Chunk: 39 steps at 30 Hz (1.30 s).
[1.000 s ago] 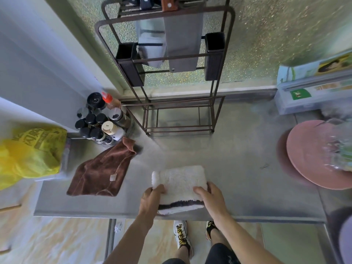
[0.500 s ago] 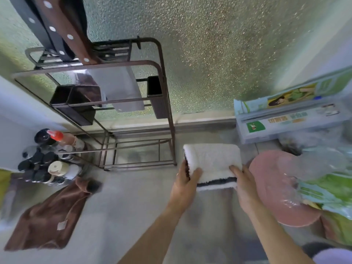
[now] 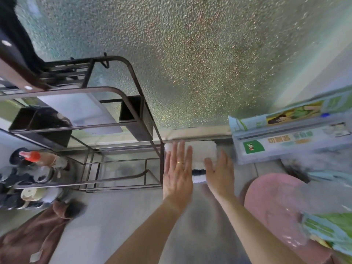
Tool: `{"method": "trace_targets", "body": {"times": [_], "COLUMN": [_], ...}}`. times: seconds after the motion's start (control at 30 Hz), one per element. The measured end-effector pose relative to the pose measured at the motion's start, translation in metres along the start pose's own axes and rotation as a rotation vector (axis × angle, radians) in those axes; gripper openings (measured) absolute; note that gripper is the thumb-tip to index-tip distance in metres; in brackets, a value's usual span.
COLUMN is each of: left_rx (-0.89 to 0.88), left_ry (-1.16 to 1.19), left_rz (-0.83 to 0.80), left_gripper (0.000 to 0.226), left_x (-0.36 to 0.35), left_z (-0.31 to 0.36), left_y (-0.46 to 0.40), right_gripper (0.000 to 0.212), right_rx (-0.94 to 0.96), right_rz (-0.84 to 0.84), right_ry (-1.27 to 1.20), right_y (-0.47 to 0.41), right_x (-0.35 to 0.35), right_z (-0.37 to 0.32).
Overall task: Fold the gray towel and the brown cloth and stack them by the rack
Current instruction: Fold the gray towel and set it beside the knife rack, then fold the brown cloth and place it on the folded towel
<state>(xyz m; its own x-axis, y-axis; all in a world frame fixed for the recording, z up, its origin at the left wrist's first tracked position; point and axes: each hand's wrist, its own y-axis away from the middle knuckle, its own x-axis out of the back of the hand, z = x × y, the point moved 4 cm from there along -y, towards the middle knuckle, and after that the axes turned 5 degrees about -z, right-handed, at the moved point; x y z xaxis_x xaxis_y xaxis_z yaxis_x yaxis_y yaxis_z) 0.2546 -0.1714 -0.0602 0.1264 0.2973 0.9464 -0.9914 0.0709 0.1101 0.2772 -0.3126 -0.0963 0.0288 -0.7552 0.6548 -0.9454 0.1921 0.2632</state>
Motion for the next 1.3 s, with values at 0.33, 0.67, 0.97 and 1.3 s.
{"method": "trace_targets", "body": {"times": [0.33, 0.67, 0.97, 1.3], "left_rx": [-0.035, -0.160, 0.046, 0.649], "left_ry": [-0.325, -0.144, 0.011, 0.049], "left_rz": [-0.184, -0.107, -0.078, -0.016], "left_gripper": [0.065, 0.065, 0.050, 0.038], "left_x": [-0.055, -0.011, 0.045, 0.095], "left_z": [-0.019, -0.011, -0.141, -0.389], "left_y": [-0.012, 0.040, 0.208, 0.329], "right_gripper": [0.057, 0.057, 0.053, 0.052], "right_rx": [0.430, 0.391, 0.454, 0.454], "right_rz": [-0.108, 0.020, -0.070, -0.427], "right_ry": [0.578, 0.572, 0.337, 0.258], "right_y": [-0.005, 0.056, 0.230, 0.308], "right_x": [-0.040, -0.010, -0.107, -0.293], "right_z": [0.022, -0.018, -0.056, -0.175]}}
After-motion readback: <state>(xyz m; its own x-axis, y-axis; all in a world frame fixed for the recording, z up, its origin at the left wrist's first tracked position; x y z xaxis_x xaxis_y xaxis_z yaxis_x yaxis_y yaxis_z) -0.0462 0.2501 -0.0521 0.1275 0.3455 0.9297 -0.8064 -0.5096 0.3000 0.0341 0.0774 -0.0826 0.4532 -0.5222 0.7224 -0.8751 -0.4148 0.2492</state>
